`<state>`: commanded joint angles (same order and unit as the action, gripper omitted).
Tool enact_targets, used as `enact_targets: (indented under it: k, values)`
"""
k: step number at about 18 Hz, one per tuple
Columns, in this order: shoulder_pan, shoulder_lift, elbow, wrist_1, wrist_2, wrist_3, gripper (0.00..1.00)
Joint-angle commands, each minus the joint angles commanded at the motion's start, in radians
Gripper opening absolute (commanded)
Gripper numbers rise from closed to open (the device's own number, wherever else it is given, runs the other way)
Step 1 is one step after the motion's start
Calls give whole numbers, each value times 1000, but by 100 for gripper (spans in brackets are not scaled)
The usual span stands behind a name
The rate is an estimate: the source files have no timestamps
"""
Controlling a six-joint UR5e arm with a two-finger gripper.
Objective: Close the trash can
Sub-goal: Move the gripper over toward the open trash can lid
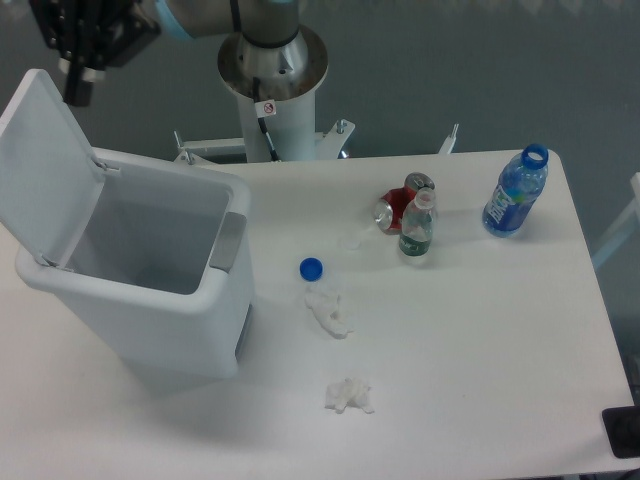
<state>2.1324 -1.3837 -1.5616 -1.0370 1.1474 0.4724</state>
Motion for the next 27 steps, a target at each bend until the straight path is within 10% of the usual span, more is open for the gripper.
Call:
enact_targets:
  k: [27]
  values:
    - [-117,-43,-8,-49,74,120,0]
